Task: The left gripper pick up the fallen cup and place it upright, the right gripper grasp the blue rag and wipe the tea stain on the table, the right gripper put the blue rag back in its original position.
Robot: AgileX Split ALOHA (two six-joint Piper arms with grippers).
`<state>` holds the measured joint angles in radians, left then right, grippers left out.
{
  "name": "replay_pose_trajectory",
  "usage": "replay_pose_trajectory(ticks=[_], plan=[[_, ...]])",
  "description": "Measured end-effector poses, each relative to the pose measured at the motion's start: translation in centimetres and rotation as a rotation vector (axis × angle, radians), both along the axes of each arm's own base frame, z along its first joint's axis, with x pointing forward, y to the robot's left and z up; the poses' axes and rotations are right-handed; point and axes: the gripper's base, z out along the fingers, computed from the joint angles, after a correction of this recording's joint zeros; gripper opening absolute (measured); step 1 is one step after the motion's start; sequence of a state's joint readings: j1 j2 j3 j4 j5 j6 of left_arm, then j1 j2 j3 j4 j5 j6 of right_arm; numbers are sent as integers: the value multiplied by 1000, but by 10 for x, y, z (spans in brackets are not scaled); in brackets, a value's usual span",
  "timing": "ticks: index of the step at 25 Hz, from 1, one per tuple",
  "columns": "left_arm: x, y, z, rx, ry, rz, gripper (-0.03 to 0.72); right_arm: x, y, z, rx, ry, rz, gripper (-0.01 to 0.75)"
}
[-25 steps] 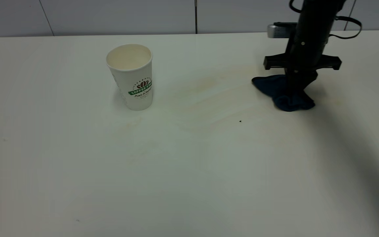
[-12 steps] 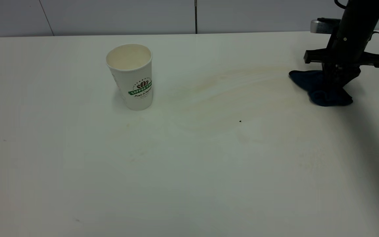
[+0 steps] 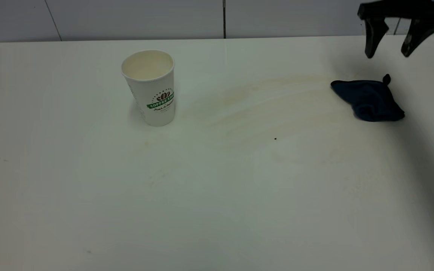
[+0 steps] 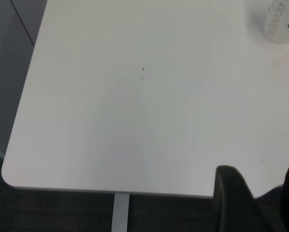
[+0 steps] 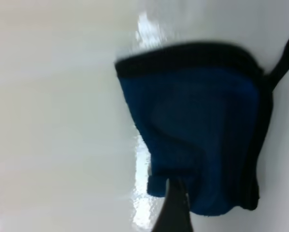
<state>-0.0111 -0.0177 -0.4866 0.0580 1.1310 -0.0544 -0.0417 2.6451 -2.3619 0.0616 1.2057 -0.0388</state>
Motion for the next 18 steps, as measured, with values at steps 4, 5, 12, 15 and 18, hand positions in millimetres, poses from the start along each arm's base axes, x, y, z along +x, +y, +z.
replay_pose_trajectory(ticks=[4,5,12,15,18], plan=[[0,0,0,0,0,0,278,-5,4,43,39,-57,21,728],[0,0,0,0,0,0,278,-10,5,60,42,-74,29,728],[0,0,0,0,0,0,278,-89,10,174,40,-150,112,728],[0,0,0,0,0,0,278,-142,12,229,30,-229,119,728],[0,0,0,0,0,0,278,-200,15,263,25,-284,121,727]])
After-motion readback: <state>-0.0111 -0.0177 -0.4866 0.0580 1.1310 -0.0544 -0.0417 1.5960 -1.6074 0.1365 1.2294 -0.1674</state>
